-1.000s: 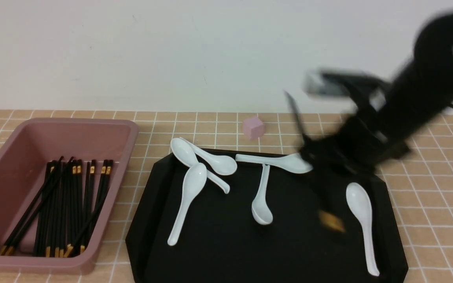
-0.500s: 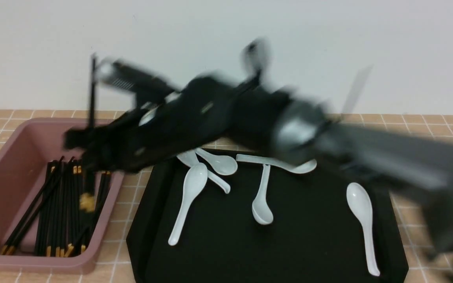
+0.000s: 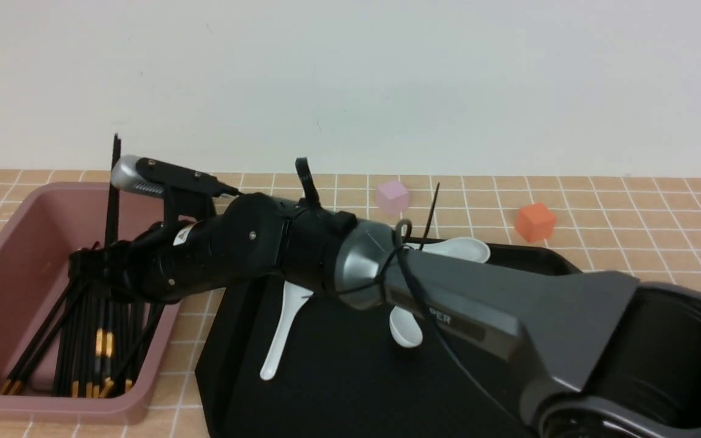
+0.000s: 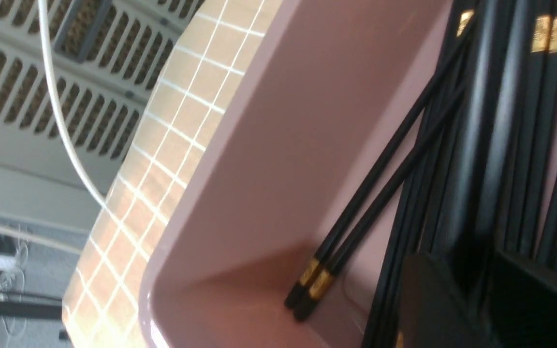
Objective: On brown tablecloth take chopsticks from black tray and put them in box.
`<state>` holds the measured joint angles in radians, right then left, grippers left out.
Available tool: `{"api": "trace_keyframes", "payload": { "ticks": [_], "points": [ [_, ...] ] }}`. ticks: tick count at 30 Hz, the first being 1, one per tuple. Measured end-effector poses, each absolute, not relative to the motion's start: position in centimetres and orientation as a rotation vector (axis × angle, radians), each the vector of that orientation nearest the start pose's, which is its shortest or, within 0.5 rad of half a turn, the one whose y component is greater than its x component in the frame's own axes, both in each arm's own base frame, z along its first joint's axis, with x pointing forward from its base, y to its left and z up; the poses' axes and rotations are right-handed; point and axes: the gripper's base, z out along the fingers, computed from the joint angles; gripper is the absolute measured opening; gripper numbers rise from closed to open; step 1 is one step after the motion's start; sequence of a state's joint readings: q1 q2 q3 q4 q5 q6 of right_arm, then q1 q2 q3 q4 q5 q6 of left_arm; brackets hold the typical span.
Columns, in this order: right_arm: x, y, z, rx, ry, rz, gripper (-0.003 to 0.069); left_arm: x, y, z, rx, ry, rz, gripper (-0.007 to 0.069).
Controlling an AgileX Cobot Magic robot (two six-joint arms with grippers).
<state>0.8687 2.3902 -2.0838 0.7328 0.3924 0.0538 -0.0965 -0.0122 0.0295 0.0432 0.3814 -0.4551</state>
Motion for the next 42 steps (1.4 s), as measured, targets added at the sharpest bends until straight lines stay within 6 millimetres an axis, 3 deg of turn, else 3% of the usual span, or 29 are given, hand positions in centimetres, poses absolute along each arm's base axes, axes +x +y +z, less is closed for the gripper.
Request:
{"api": "trace_keyframes", "payload": {
  "ticks": [5,7,10,12,14,18,20,25,30,31,34,38,39,40,42],
  "points": [
    [33.7,44.0,21.9,-0.397,2.318,1.179,0.0405,5.2,-0.4,17.0,-0.312,1.870,-0.335,0.0239],
    [33.5,43.9,22.5,-0.433,2.327,1.177,0.0429,5.2,-0.4,17.0,-0.312,1.870,-0.335,0.0239],
    [33.0,42.8,25.0,-0.527,2.330,1.175,0.0426,5.2,-0.4,17.0,-0.312,1.870,-0.335,0.0239],
    [33.1,41.9,26.3,-0.562,2.326,1.167,0.0397,5.2,-0.4,17.0,-0.312,1.870,-0.335,0.0239],
    [32.9,39.8,29.4,-0.634,2.326,1.142,0.0322,5.2,-0.4,17.0,-0.312,1.870,-0.335,0.0239],
    [31.9,34.2,35.4,-0.797,2.364,1.014,0.0076,5.2,-0.4,17.0,-0.312,1.870,-0.335,0.0239],
    [30.9,31.7,37.8,-0.879,2.392,0.929,0.0008,5.2,-0.4,17.0,-0.312,1.870,-0.335,0.0239],
    [28.3,26.6,42.6,-0.944,2.334,0.656,-0.0013,5.2,-0.4,17.0,-0.312,1.869,-0.334,0.0239],
    [23.8,20.9,46.1,-0.872,2.288,0.471,-0.0013,5.2,-0.4,17.0,-0.312,1.870,-0.334,0.0239],
    [21.8,19.0,46.9,-0.860,2.267,0.436,-0.0013,5.2,-0.4,17.0,-0.312,1.870,-0.334,0.0239],
    [18.3,15.5,47.4,-0.843,2.230,0.383,-0.0013,5.2,-0.4,17.0,-0.312,1.870,-0.334,0.0239],
    [13.0,10.5,46.9,-0.769,2.063,0.357,-0.0011,5.2,-0.4,17.0,-0.312,1.870,-0.334,0.0239],
    [12.5,10.1,46.7,-0.760,2.038,0.359,-0.0011,5.2,-0.4,17.0,-0.312,1.870,-0.334,0.0239],
    [10.7,8.5,45.6,-0.714,1.945,0.384,-0.0011,5.2,-0.4,17.0,-0.312,1.870,-0.334,0.0239],
    [9.2,7.3,43.9,-0.667,1.856,0.419,-0.0010,5.2,-0.4,17.0,-0.312,1.870,-0.334,0.0239]
  ]
}}
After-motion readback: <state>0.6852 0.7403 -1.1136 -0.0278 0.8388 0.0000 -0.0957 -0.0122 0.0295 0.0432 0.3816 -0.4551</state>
